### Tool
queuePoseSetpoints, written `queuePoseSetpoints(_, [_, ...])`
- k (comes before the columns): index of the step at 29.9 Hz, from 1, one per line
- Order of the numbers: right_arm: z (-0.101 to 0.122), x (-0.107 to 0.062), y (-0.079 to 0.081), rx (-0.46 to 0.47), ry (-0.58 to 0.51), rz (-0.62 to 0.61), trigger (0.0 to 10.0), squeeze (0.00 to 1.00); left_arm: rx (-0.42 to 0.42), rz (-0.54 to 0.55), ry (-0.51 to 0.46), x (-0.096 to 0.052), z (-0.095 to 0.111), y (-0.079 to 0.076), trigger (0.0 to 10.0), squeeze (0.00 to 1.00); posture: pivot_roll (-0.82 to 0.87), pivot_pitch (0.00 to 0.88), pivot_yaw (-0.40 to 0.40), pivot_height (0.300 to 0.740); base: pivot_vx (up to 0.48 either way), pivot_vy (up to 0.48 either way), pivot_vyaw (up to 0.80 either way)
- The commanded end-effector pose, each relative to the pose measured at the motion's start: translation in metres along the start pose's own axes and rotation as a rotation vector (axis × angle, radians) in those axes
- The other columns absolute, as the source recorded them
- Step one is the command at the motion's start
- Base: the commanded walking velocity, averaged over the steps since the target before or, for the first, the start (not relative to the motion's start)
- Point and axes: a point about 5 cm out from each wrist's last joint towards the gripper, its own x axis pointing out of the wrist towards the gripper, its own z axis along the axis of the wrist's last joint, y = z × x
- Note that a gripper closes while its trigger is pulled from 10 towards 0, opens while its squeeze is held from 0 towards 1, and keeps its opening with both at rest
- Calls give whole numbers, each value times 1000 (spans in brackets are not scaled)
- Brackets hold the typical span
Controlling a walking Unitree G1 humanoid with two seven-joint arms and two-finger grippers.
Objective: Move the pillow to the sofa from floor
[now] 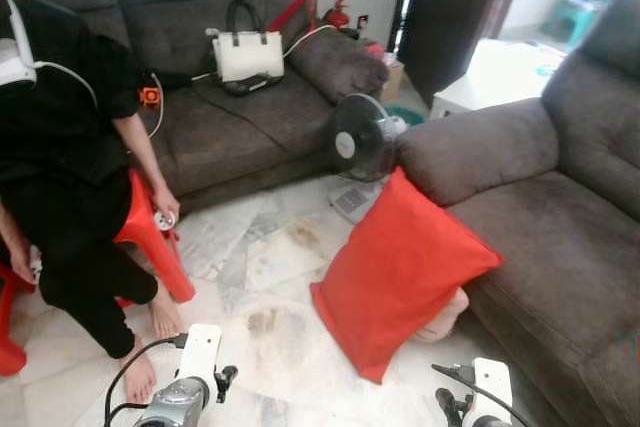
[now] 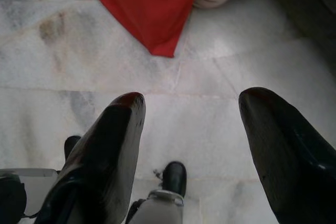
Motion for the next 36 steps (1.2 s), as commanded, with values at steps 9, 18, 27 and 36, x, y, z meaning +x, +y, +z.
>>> queuePoseSetpoints(9, [0,0,-2,-3,3,-3,10000,0,-3,-1,31,0,-5,-1,10000,0,77,0,-33,740,0,328,0])
queuePoseSetpoints(18, [0,0,-2,-2,3,0,10000,0,-4,-1,30,0,-5,0,10000,0,78,0,-32,740,0,329,0])
queuePoseSetpoints(27, [0,0,-1,-5,6,3,10000,0,34,-6,29,0,-4,0,10000,0,78,0,-32,740,0,98,0])
queuePoseSetpoints(36, [0,0,-2,-7,6,3,10000,0,63,18,34,0,-4,2,10000,0,78,0,-32,740,0,-140,0])
